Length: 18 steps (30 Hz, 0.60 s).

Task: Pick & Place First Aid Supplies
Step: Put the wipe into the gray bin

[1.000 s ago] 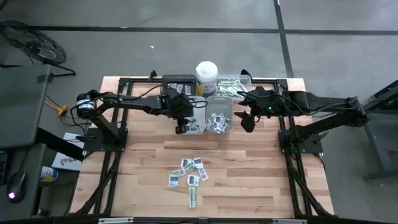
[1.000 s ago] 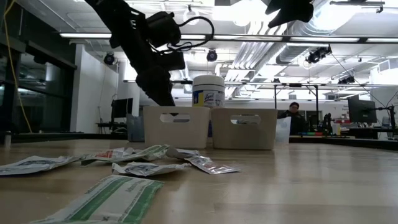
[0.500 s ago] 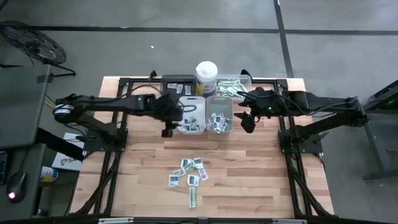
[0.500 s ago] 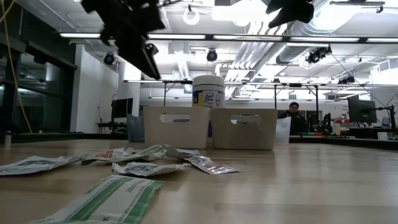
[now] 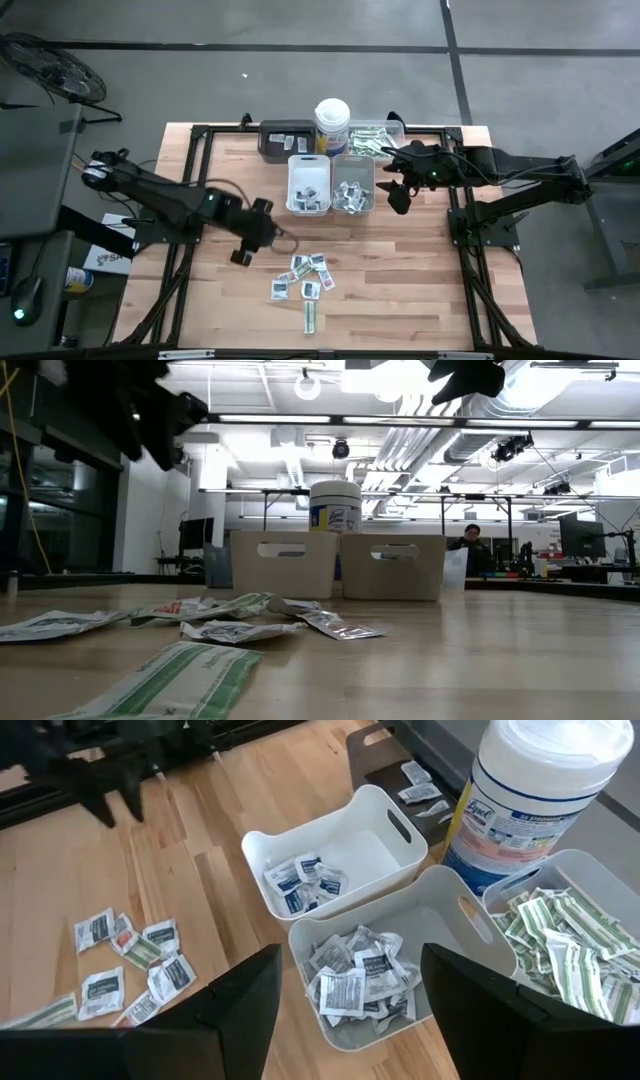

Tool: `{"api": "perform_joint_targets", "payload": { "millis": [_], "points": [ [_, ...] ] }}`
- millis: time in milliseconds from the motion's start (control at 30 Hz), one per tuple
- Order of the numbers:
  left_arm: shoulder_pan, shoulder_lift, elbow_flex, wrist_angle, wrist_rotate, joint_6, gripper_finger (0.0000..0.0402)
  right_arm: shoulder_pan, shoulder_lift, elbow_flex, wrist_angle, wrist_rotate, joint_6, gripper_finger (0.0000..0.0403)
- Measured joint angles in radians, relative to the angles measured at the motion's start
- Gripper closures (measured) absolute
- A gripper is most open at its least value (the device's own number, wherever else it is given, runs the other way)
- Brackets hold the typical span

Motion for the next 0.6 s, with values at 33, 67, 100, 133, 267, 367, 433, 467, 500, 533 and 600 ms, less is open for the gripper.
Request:
{"api": "perform_joint_targets", "payload": {
  "millis": [33, 67, 100, 133, 267, 367, 433, 467, 500, 533, 600],
  "points": [
    [-0.032, 0.000, 0.000, 0.000, -0.017, -0.030, 0.0253, 0.000, 0.000, 0.000, 0.000, -0.004, 0.001, 0.0169],
    [-0.061, 0.000, 0.000, 0.000, -0.035, -0.060, 0.0253, 0.000, 0.000, 0.000, 0.000, -0.008, 0.000, 0.0169],
    [-0.088, -0.001, 0.000, 0.002, -0.051, -0.093, 0.0253, 0.000, 0.000, 0.000, 0.000, -0.010, 0.000, 0.0169],
    [-0.113, 0.001, 0.000, 0.002, -0.067, -0.128, 0.0253, 0.000, 0.000, 0.000, 0.000, -0.013, 0.000, 0.0169],
    [-0.195, 0.012, 0.000, 0.010, -0.092, -0.258, 0.0253, 0.000, 0.000, 0.000, 0.000, -0.014, -0.001, 0.0169],
    [-0.238, 0.036, 0.000, 0.053, -0.092, -0.282, 0.0253, 0.000, 0.000, 0.000, 0.001, -0.014, -0.001, 0.0169],
    [-0.261, 0.053, 0.000, 0.094, -0.095, -0.283, 0.0253, 0.000, 0.000, 0.000, 0.002, -0.014, -0.001, 0.0169],
    [-0.271, 0.065, 0.000, 0.122, -0.096, -0.285, 0.0253, 0.000, 0.000, 0.000, 0.002, -0.014, -0.001, 0.0169],
    [-0.279, 0.079, 0.000, 0.145, -0.096, -0.289, 0.0253, 0.000, 0.000, 0.000, 0.002, -0.014, -0.001, 0.0169],
    [-0.286, 0.094, 0.000, 0.161, -0.096, -0.300, 0.0253, 0.000, 0.000, 0.000, 0.002, -0.014, -0.001, 0.0169],
    [-0.293, 0.126, 0.000, 0.204, -0.095, -0.344, 0.0251, 0.000, 0.000, 0.000, 0.002, -0.020, -0.002, 0.0169]
  ]
}}
